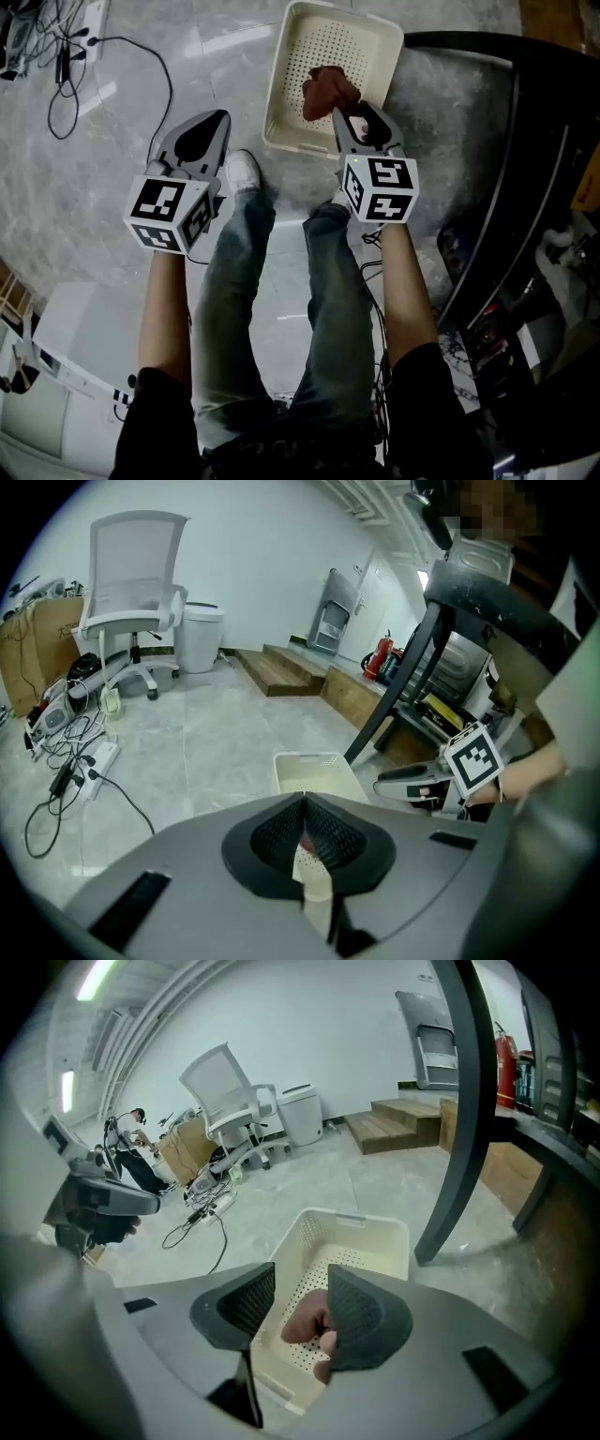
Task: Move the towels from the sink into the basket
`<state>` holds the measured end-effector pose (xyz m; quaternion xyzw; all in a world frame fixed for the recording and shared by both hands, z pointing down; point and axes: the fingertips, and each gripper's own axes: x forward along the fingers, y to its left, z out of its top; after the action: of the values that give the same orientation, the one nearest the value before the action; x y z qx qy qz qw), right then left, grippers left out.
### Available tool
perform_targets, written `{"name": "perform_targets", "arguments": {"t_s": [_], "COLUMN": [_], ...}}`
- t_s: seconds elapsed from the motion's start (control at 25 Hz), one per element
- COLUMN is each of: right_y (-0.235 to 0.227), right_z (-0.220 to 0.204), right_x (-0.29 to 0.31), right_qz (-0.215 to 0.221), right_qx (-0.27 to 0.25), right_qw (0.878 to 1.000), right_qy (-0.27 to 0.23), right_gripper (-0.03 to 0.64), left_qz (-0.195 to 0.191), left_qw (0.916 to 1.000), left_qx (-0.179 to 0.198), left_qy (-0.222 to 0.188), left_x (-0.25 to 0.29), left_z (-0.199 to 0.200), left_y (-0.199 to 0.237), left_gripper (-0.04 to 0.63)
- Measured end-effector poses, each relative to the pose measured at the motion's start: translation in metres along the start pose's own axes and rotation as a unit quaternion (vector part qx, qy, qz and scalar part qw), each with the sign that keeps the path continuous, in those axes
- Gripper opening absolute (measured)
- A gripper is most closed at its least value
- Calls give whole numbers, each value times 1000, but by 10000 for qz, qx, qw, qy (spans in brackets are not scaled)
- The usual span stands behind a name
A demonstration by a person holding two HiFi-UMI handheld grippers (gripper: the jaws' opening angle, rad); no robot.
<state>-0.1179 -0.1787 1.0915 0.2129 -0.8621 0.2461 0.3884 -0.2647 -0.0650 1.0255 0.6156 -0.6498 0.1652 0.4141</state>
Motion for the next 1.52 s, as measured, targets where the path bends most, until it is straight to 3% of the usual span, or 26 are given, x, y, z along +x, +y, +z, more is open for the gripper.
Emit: {"name": "perform_targets", "arguments": {"t_s": [0.24,0.44,0.84,1.08,1.52], "right_y": [-2,-2,24,41,75], "right_z": [-20,-8,71,133,238], "right_x": [9,-7,-80,-141,-263], "right_qz": [53,-23,-141,-320,-623], "right_qx": [-43,-90,-342,-428,-325], "right_qw": [9999,9999,9990,9966,9897], "right_qy": [144,92,-267,-623,-1244], "right_gripper": [222,219,167,101,20], "left_qz": [-52,-19,-78,-64,-155], "left_qw": [9999,9999,9991,9977,9934], "left_qx": [113,136,281,342,299], "left_qy": [59,3,-318,-574,-1093], "left_x": [13,5,-48,-95,-192], "left_z": [-8,4,73,127,227], "left_y": [-3,-8,-38,-60,-108], "left_gripper": [17,17,17,17,17]}}
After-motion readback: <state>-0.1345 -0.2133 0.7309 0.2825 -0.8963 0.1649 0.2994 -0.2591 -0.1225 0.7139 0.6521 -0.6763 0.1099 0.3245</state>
